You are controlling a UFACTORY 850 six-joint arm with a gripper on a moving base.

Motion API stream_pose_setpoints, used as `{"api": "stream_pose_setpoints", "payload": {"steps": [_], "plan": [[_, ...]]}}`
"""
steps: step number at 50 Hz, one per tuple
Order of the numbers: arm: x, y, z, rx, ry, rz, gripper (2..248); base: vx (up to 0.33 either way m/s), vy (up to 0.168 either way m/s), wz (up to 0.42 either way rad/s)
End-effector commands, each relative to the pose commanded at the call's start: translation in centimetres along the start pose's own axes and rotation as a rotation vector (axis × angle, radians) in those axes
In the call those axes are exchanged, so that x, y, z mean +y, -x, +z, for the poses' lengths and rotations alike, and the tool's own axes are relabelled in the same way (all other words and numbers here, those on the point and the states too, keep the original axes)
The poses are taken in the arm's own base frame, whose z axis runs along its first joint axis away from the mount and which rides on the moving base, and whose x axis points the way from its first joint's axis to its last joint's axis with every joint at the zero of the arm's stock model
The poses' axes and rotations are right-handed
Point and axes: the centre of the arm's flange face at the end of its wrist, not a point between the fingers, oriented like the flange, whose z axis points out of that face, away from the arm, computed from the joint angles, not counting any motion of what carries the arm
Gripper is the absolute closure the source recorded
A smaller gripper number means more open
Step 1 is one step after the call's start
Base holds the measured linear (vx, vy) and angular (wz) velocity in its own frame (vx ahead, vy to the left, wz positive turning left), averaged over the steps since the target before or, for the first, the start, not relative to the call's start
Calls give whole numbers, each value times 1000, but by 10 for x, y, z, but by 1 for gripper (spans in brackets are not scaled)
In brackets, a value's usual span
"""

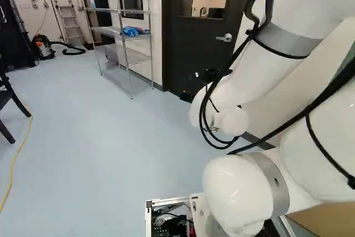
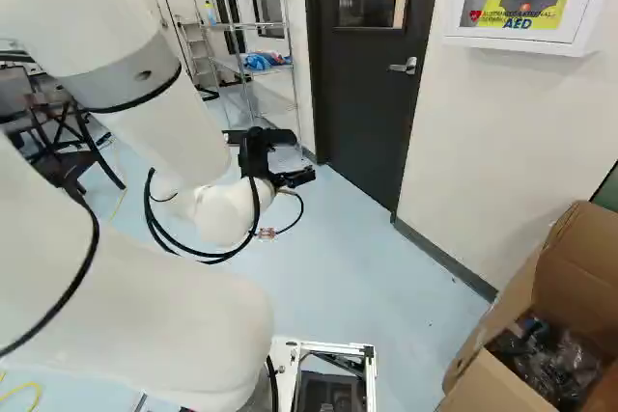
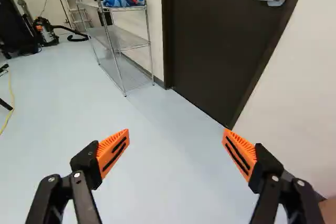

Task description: Open the door and move inside

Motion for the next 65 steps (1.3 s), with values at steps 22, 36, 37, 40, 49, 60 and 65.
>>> {"api": "stream_pose_setpoints", "payload": {"steps": [22,36,37,40,49,60,65], "plan": [[0,0,0,0,0,0,3,196,73,-25],[0,0,0,0,0,0,3,196,55,-169],[0,0,0,0,0,0,3,200,37,-275],[0,0,0,0,0,0,3,186,36,-262],[0,0,0,0,0,0,3,178,34,-269],[0,0,0,0,0,0,3,171,43,-266],[0,0,0,0,0,0,3,164,52,-262]]}}
